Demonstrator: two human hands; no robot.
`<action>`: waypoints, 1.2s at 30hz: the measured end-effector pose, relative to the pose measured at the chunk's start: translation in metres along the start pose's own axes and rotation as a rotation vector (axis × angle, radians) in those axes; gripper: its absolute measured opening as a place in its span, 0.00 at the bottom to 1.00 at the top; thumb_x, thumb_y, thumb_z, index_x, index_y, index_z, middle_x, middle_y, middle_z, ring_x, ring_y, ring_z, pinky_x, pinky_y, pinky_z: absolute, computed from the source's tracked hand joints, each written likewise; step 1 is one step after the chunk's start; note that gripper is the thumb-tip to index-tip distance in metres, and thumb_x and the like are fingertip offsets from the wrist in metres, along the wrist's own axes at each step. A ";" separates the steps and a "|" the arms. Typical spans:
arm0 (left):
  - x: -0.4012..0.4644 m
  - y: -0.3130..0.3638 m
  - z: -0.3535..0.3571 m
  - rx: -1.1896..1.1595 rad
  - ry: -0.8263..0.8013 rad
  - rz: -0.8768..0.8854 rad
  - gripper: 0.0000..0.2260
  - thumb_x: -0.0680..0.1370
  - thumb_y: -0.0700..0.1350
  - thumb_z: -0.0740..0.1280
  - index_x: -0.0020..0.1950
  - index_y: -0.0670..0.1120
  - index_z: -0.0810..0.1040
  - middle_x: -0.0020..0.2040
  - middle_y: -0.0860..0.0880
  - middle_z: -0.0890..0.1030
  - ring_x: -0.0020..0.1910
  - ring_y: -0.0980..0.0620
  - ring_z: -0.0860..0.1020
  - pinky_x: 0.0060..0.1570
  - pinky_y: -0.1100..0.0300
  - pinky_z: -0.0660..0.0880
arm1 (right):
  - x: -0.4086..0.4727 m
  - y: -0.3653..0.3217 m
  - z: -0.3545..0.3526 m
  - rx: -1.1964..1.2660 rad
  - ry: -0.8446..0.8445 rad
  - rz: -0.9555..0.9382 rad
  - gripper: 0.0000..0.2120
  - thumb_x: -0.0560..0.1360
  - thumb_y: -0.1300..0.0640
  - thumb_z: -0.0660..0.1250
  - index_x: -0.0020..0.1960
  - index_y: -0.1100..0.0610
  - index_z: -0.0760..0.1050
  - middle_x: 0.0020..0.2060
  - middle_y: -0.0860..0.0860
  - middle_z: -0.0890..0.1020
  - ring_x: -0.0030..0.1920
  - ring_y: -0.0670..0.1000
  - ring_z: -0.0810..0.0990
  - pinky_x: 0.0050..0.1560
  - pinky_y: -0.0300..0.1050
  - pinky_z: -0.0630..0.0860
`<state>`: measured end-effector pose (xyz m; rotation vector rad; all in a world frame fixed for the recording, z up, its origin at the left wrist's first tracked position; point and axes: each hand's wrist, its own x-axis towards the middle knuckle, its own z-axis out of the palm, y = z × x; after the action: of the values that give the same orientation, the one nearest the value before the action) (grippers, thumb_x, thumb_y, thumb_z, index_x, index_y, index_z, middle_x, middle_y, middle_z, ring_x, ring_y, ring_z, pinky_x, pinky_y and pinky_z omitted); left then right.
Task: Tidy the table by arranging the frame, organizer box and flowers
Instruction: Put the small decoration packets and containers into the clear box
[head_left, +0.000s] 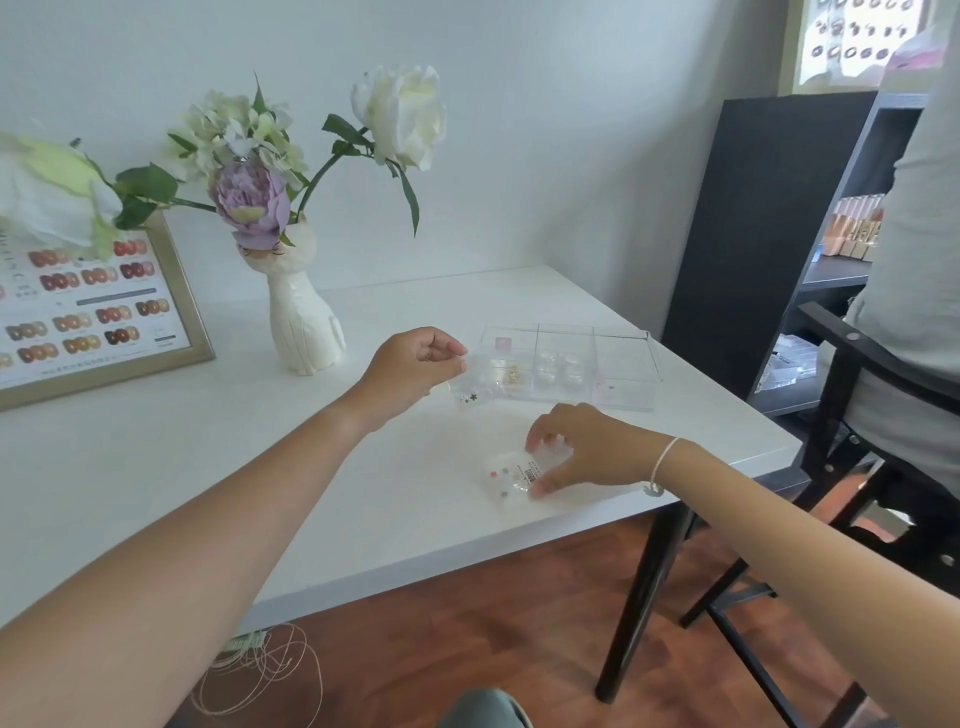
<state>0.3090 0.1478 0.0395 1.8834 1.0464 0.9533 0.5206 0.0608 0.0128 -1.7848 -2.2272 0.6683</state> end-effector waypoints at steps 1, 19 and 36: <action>0.001 0.000 0.001 -0.002 -0.002 0.001 0.03 0.73 0.44 0.70 0.42 0.52 0.78 0.39 0.52 0.79 0.37 0.56 0.75 0.35 0.65 0.70 | 0.000 0.000 0.000 0.006 -0.003 0.004 0.20 0.64 0.44 0.74 0.51 0.47 0.72 0.45 0.43 0.71 0.49 0.46 0.67 0.48 0.40 0.64; 0.048 0.057 0.062 -0.004 -0.064 0.139 0.02 0.73 0.45 0.70 0.45 0.49 0.79 0.41 0.54 0.80 0.36 0.66 0.76 0.31 0.78 0.68 | -0.036 0.072 -0.099 0.455 0.450 0.231 0.03 0.72 0.58 0.66 0.44 0.56 0.78 0.34 0.47 0.82 0.33 0.46 0.78 0.38 0.41 0.73; 0.106 0.058 0.138 0.378 -0.170 0.157 0.07 0.73 0.45 0.68 0.49 0.47 0.81 0.54 0.50 0.81 0.56 0.52 0.75 0.52 0.61 0.69 | -0.018 0.102 -0.116 0.665 0.847 0.419 0.05 0.74 0.57 0.65 0.40 0.50 0.72 0.36 0.47 0.77 0.33 0.46 0.73 0.34 0.38 0.72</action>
<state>0.4881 0.1848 0.0563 2.3410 1.0414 0.6981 0.6641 0.0856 0.0683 -1.7016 -0.9517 0.4898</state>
